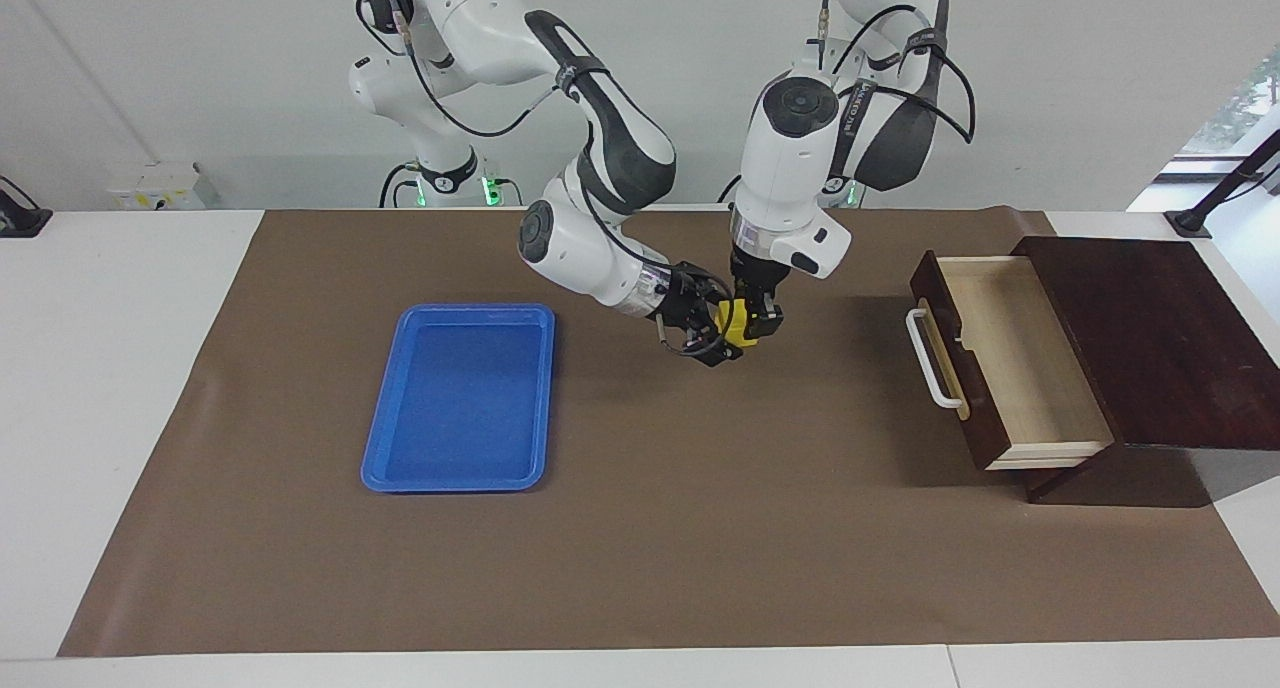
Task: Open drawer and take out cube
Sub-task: 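Lift the cube with the left gripper while the right gripper approaches it, then grasp the yellow cube with the right gripper from the left gripper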
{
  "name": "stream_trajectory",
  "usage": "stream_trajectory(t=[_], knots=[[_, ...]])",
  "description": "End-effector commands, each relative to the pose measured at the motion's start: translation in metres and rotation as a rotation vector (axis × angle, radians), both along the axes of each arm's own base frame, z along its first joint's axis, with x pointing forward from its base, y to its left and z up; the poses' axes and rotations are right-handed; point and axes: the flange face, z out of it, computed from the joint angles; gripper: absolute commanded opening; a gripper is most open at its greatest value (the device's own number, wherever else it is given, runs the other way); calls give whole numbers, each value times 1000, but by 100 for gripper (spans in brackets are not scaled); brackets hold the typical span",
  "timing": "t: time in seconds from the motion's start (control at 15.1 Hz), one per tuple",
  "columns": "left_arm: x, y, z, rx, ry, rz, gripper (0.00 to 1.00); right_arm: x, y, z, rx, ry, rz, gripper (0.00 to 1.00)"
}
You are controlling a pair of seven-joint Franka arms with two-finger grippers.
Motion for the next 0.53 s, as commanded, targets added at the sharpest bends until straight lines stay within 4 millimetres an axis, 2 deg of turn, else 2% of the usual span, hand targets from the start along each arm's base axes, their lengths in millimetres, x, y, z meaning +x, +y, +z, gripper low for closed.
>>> stream_trajectory(t=[0.0,0.13,0.2,0.4,0.47], knots=[[-4,1,1,13,-25,4,0,6,1,0,-19,0,-6,100],[-4,0,0,13,-23,1,0,6,1,0,-21,-2,-4,97],[-4,1,0,14,-23,1,0,6,2,0,-27,-7,1,86],[-4,0,1,17,-29,-7,0,5,3,0,-29,0,-4,29],[-3,0,1,16,-30,-7,0,7,2,2,-27,2,-10,14]])
